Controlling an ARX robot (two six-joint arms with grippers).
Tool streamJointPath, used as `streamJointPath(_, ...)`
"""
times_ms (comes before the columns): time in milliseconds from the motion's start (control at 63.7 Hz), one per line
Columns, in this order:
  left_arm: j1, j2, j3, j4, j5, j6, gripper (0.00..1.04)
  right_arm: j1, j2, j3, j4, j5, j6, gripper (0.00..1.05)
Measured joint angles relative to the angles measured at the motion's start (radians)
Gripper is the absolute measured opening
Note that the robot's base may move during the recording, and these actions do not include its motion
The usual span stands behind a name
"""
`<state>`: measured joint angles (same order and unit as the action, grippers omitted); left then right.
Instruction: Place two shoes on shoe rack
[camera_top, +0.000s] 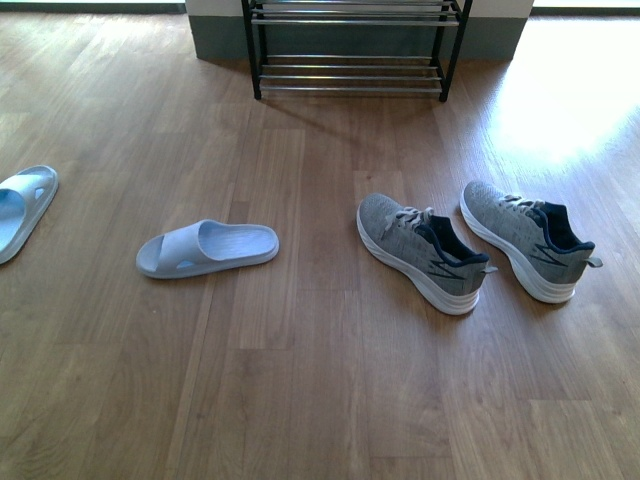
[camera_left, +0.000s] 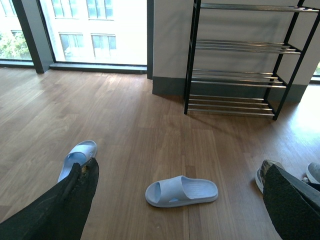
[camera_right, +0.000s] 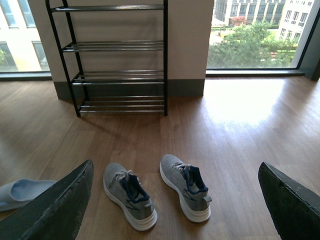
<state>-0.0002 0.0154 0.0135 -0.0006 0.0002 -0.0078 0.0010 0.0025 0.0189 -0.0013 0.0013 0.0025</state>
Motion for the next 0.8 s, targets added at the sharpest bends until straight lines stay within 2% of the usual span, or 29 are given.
streamJointPath(722, 0.0, 0.0, 0.0, 0.0, 0.0, 0.0, 0.95, 0.0, 0.001, 0.0, 0.0, 0.001, 0.0, 0.96)
streamJointPath(753, 0.0, 0.0, 0.0, 0.0, 0.0, 0.0, 0.95, -0.006, 0.005, 0.001, -0.002, -0.025, 0.005, 0.96)
streamJointPath(800, 0.0, 0.0, 0.0, 0.0, 0.0, 0.0, 0.95, -0.058, 0.058, 0.008, 0.003, -0.196, 0.019, 0.96)
